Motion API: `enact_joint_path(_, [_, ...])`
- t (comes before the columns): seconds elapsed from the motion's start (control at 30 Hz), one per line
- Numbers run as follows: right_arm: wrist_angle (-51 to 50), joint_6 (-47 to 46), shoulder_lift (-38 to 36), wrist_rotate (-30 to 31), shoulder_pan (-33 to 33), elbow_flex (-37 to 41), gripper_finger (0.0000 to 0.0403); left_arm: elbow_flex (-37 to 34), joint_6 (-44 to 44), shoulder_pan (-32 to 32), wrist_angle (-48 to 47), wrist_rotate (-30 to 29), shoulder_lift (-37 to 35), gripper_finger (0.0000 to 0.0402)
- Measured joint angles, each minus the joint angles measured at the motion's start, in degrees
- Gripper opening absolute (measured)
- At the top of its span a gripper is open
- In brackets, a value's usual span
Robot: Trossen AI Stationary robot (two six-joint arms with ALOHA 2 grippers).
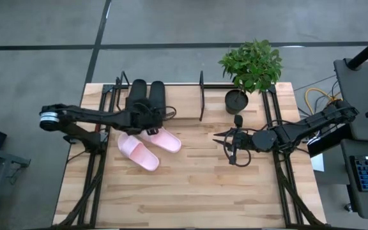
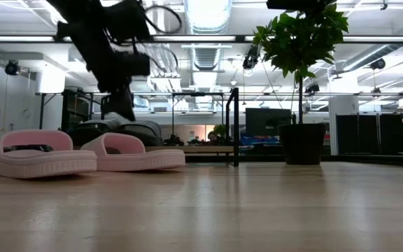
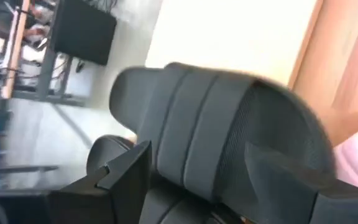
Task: Pick and place slides into the shelf
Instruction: Put the left pink slipper on the shelf
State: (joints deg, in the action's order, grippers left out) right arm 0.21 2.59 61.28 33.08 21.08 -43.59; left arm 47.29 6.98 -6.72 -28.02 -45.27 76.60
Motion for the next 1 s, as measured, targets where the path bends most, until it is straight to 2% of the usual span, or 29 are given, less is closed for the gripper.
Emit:
enact_joint_path(0.07, [0.0, 0.0, 0.0, 0.0, 0.01, 0.0, 0.0079, 0.0, -0.02, -0.04, 0.07, 4.35, -3.07, 0.0242])
enact_joint_path(0.27, [0.0, -0.01, 0.0, 0.0, 0.01, 0.0, 0.0072, -0.46, -0.79, 0.04, 0.43, 26.86, -13.15, 0.0242])
enact_joint_path(0.57, [0.0, 0.0, 0.0, 0.0, 0.02, 0.0, 0.0075, -0.81, -15.31, 0.03, -2.84, 43.91, -26.13, 0.0242])
enact_joint_path(0.73, [-0.09, 0.06, 0.0, 0.0, 0.0, 0.0, 0.0081, -0.81, -26.58, 0.02, -7.66, 45.9, -30.67, 0.0242])
enact_joint_path(1.0, [-0.17, 0.53, 0.0, 0.0, 0.0, 0.0, 0.0073, -1.09, -33.75, 0.04, -15.51, 46.04, -32.05, 0.0242])
